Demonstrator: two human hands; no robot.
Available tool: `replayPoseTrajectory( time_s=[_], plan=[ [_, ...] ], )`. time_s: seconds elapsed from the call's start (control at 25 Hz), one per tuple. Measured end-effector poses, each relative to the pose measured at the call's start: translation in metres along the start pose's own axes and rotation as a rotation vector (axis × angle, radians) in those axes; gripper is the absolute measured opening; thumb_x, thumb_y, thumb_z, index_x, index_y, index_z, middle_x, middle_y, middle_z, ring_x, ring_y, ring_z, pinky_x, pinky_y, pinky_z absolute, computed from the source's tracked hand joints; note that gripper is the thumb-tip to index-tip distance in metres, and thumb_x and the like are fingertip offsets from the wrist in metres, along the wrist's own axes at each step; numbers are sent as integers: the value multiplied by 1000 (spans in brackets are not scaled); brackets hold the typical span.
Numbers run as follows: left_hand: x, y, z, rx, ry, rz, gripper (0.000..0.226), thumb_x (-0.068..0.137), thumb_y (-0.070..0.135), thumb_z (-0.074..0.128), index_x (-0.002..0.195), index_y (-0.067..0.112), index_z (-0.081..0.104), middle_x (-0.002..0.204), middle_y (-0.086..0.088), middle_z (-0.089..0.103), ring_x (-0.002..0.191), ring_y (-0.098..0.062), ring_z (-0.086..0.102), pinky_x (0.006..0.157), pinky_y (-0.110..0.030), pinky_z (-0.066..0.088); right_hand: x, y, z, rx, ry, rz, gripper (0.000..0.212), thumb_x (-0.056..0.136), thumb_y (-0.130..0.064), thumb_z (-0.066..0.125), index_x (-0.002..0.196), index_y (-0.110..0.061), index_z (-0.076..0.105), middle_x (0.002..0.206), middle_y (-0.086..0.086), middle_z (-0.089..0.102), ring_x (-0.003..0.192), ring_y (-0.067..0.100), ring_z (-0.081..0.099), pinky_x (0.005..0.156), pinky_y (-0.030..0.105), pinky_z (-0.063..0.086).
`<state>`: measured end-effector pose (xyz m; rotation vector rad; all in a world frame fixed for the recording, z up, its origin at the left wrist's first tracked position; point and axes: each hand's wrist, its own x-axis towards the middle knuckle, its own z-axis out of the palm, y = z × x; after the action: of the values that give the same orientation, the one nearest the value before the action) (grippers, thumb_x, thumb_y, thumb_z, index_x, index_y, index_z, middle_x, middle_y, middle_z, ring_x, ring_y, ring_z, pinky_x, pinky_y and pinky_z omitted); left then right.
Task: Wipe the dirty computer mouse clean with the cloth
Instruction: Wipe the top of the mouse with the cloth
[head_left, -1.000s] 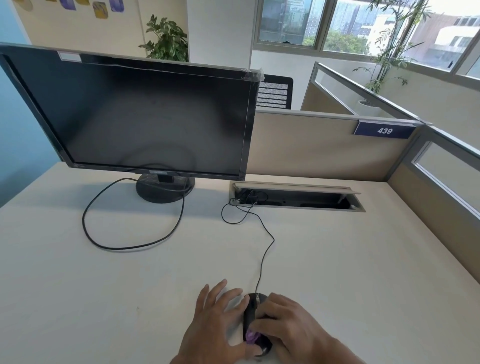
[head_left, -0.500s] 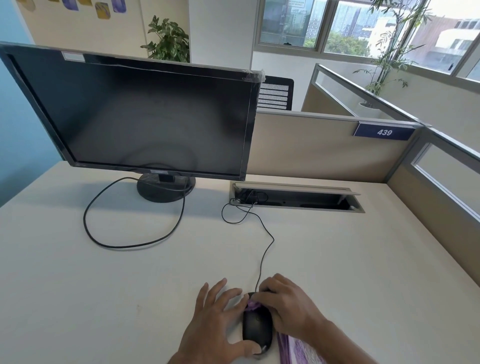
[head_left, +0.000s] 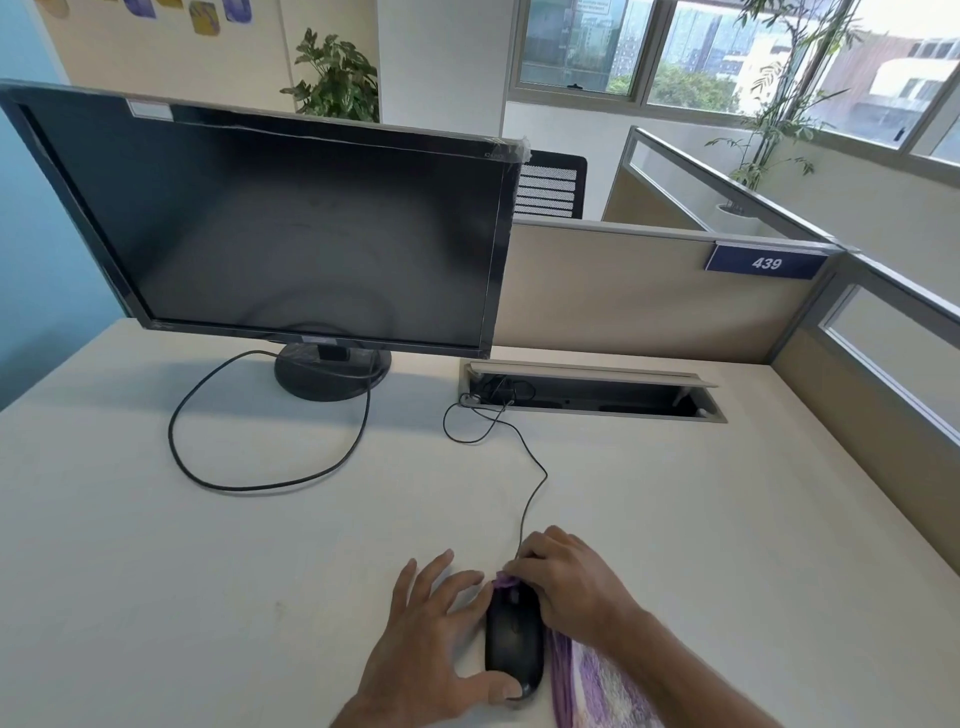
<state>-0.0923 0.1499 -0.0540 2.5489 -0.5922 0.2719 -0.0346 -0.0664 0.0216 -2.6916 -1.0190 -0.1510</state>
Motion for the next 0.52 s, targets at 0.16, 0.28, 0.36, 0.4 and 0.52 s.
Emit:
replayPoseTrajectory(
  time_s=[0.16, 0.28, 0.36, 0.4, 0.52],
  plan=[
    [-1, 0, 0, -5, 20, 1, 93, 68, 94, 55, 134, 29, 58, 141, 15, 52, 146, -15, 22, 116, -49, 9, 7, -5, -7, 62, 22, -2, 29, 81, 0, 67, 102, -18, 77, 93, 1, 70, 81, 28, 61, 67, 36, 54],
    [-1, 0, 2, 12, 9, -32, 106, 65, 96, 54, 142, 24, 52, 149, 12, 44, 148, -15, 19, 116, -52, 10, 9, -11, -4, 0, -26, -56, 31, 83, -3, 62, 106, -20, 74, 98, 0, 68, 86, 26, 58, 70, 35, 51],
    [-1, 0, 3, 25, 3, -68, 120, 64, 98, 52, 150, 15, 41, 159, 7, 32, 150, -16, 13, 117, -51, 7, 10, -14, 3, -94, -109, -51, 32, 87, -8, 55, 115, -20, 68, 108, 1, 62, 96, 26, 53, 78, 36, 48],
    [-1, 0, 3, 23, 6, -79, 125, 63, 99, 52, 153, 13, 35, 162, 5, 26, 151, -16, 11, 118, -50, 6, 10, -16, 6, -138, -146, -47, 32, 88, -10, 53, 116, -18, 65, 111, 2, 59, 99, 26, 50, 81, 36, 46],
    [-1, 1, 3, 16, 11, -80, 129, 63, 99, 52, 155, 12, 29, 163, 3, 23, 151, -19, 14, 117, -50, 7, 8, -27, 6, -216, -159, -72, 24, 83, -11, 53, 104, -17, 65, 104, 2, 59, 93, 26, 52, 74, 36, 49]
  ],
)
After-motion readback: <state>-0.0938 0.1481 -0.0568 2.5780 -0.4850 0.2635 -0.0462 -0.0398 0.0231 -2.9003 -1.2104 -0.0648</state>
